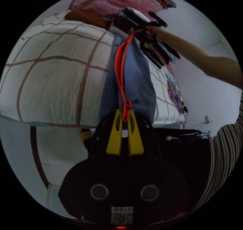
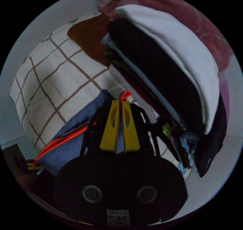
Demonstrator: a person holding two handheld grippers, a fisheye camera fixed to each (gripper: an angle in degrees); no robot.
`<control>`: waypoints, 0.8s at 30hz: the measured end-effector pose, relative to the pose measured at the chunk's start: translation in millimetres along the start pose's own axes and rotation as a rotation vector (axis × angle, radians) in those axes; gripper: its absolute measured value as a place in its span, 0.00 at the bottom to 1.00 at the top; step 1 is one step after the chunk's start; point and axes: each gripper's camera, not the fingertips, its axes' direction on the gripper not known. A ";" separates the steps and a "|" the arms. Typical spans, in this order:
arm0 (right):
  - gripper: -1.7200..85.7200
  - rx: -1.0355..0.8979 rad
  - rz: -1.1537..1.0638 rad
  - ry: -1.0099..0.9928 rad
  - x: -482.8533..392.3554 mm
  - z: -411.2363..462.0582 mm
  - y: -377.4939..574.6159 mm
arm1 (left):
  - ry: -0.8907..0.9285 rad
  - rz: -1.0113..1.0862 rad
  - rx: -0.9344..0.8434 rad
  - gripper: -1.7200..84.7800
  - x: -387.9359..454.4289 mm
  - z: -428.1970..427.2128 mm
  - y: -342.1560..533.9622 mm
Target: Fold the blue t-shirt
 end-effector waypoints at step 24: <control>0.08 0.118 -0.046 -0.629 -158.7 119.9 245.3 | -0.205 0.330 -0.134 0.03 4.8 -95.5 -53.4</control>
